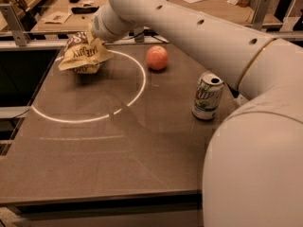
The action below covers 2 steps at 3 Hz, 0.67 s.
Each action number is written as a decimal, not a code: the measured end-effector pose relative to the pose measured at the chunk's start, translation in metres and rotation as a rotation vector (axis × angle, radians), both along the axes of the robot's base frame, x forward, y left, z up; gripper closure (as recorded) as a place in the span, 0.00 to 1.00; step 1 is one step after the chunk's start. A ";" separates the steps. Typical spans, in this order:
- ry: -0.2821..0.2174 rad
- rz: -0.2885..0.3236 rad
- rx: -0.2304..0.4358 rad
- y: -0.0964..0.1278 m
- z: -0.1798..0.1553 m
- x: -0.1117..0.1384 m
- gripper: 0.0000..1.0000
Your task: Move brown chip bag near 7up can
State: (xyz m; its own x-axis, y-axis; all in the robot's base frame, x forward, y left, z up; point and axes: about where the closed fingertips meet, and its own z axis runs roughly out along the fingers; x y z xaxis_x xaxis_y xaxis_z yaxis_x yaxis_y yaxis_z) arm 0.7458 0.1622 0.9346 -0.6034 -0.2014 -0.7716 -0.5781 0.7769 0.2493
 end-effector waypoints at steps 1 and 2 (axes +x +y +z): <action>-0.060 -0.019 0.005 -0.023 0.028 0.005 1.00; -0.065 0.010 0.017 -0.039 0.041 0.006 1.00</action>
Offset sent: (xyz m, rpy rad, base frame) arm 0.0038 -0.0623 0.0629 0.0343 -0.0712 0.0736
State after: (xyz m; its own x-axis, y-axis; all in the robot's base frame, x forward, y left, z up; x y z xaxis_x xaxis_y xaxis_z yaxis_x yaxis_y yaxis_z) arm 0.7515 0.1236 0.9759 -0.5497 -0.1939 -0.8126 -0.6016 0.7667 0.2240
